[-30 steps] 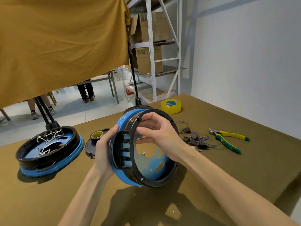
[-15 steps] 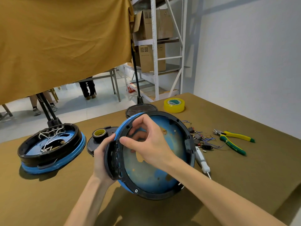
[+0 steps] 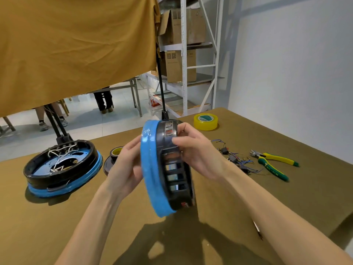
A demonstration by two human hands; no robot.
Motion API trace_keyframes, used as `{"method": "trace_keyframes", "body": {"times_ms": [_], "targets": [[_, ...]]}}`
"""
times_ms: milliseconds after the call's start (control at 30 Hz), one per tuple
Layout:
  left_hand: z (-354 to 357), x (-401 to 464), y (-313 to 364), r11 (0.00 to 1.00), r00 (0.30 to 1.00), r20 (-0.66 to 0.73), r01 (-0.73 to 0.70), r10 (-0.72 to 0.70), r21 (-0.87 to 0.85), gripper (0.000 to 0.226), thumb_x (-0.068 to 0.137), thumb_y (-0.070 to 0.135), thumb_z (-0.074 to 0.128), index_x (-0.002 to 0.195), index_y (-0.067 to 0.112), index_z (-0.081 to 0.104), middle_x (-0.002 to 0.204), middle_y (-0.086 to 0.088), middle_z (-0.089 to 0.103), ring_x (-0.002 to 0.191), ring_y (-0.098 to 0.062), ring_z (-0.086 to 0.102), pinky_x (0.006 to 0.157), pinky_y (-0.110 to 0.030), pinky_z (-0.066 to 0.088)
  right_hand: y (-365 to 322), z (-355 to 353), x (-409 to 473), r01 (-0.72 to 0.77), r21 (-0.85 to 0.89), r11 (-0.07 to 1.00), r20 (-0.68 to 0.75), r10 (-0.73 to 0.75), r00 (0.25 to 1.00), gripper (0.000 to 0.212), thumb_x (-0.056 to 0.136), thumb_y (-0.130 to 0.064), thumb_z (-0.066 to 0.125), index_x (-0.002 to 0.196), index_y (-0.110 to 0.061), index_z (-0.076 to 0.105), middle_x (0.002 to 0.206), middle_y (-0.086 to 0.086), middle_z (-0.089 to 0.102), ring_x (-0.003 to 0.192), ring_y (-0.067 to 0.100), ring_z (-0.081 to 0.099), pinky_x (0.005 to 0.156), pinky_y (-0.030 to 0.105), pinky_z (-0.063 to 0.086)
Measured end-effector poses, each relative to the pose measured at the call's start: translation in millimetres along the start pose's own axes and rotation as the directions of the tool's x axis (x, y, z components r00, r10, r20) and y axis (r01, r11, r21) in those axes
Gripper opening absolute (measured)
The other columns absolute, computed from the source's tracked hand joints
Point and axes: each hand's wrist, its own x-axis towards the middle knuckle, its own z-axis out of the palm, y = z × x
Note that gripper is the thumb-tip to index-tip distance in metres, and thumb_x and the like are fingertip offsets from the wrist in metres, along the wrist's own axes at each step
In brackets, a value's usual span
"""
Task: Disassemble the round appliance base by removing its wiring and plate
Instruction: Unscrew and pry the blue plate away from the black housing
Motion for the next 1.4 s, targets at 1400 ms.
{"method": "trace_keyframes", "body": {"times_ms": [1400], "targets": [[36.5, -11.9, -31.8, 0.776, 0.916, -0.119, -0.249, 0.382, 0.579, 0.021, 0.103, 0.018, 0.059, 0.122, 0.013, 0.067, 0.108, -0.001, 0.073, 0.101, -0.021, 0.069, 0.092, -0.047, 0.057, -0.7, -35.9, 0.0, 0.211, -0.721, 0.660, 0.003, -0.301, 0.954, 0.034, 0.081, -0.021, 0.087, 0.107, -0.013, 0.065, 0.099, 0.000, 0.071, 0.082, 0.017, 0.070, 0.068, 0.023, 0.057]]}}
